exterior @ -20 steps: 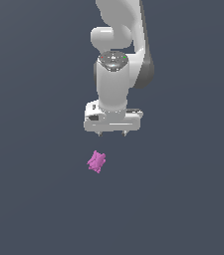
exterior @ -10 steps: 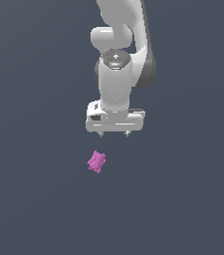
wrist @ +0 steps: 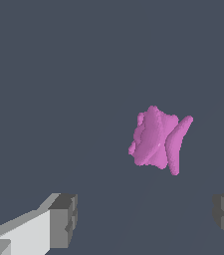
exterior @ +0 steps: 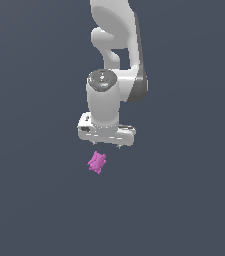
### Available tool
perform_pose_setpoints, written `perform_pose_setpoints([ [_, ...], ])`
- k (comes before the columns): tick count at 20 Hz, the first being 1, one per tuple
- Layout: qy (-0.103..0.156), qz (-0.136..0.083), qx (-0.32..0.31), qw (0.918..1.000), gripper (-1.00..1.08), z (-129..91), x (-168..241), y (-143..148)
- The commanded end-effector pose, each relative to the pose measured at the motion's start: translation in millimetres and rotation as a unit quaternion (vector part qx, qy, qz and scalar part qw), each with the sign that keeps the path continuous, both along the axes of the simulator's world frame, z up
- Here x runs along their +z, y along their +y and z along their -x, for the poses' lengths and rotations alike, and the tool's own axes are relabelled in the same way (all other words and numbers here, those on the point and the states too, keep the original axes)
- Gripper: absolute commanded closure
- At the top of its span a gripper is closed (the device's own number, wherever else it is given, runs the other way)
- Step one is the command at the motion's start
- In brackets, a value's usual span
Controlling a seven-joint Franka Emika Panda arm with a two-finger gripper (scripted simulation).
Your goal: Pick up the object and move it to a goal position.
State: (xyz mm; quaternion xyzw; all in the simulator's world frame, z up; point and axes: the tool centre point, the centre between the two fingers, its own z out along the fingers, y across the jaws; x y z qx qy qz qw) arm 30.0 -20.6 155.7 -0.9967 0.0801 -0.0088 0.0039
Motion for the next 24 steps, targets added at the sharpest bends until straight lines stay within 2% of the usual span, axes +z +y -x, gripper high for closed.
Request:
perform_pose_setpoints([
  [1,0.003,0.0,-0.037,0.9993,-0.92,-7.7,-14.1,-12.7],
  [6,0.007,0.001,-0.095,0.9955,-0.92,-18.6,-36.8,-32.7],
  [11,0.009,0.002,-0.127,0.9919,-0.92,-23.9,-50.0,-44.2],
  [19,0.01,0.002,-0.132,0.9912,-0.92,-24.3,-56.2,-46.2],
  [24,0.01,0.002,-0.133,0.991,-0.92,-23.9,-77.4,-46.7],
])
